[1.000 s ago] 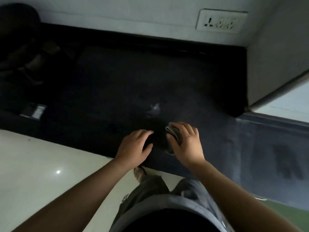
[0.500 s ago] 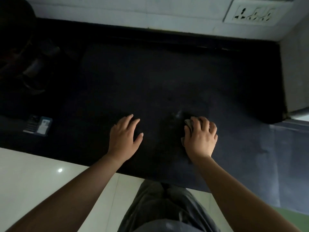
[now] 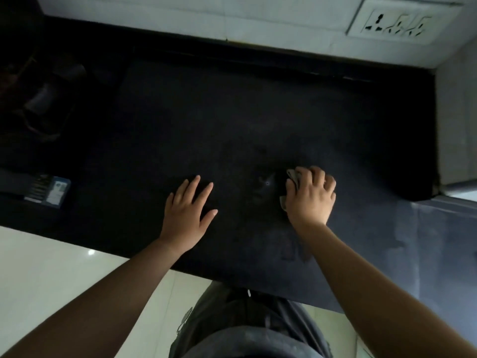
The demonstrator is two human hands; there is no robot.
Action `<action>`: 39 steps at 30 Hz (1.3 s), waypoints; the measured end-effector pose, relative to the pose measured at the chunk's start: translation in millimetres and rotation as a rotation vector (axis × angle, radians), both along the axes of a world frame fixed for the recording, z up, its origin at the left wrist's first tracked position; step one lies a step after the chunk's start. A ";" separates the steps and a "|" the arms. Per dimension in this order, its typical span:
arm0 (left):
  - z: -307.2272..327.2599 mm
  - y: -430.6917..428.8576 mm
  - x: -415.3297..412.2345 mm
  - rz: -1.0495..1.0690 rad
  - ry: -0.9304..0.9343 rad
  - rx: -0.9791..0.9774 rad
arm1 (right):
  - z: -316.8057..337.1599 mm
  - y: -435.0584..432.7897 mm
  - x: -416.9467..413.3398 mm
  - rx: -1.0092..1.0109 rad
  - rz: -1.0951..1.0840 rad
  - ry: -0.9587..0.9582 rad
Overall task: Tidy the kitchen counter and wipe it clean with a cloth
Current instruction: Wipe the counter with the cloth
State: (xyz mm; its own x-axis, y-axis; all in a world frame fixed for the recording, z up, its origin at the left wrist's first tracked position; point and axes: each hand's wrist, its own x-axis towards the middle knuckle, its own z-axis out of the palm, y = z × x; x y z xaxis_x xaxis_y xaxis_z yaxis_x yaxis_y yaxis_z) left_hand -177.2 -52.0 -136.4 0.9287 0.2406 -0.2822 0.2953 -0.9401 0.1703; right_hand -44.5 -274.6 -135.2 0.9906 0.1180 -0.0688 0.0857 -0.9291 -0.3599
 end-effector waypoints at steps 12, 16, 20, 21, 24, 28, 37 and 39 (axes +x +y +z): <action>9.5 0.8 2.7 0.015 0.042 -0.031 | -1.7 -49.8 -27.3 0.051 0.307 -0.089; 15.6 3.0 8.4 0.020 0.106 -0.044 | -0.1 -18.6 6.9 0.086 0.137 -0.055; 24.1 0.3 12.5 0.037 0.119 -0.061 | 2.0 19.0 28.1 0.040 0.136 0.017; 25.5 0.1 13.4 0.035 0.101 -0.053 | 2.1 20.6 26.7 0.027 0.159 0.020; 27.8 5.2 17.6 0.020 -0.007 0.005 | 4.4 11.4 4.7 0.045 0.289 0.002; 22.8 21.2 35.2 -0.095 -0.070 -0.007 | 1.5 -11.3 -30.2 0.075 0.232 -0.028; -3.0 78.7 98.0 -0.469 -0.096 -0.014 | -1.5 38.1 9.5 0.032 -0.474 -0.045; -11.6 93.0 105.1 -0.540 -0.110 -0.027 | -3.5 54.2 10.7 -0.001 -0.453 -0.061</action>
State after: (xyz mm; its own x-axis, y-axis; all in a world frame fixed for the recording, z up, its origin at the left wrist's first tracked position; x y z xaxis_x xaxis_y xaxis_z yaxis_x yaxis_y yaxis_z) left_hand -72.1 41.0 -148.0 0.9424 -0.2844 -0.1761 -0.2489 -0.9479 0.1989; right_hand -33.8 -220.4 -138.6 0.9446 -0.3281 -0.0088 -0.3085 -0.8782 -0.3655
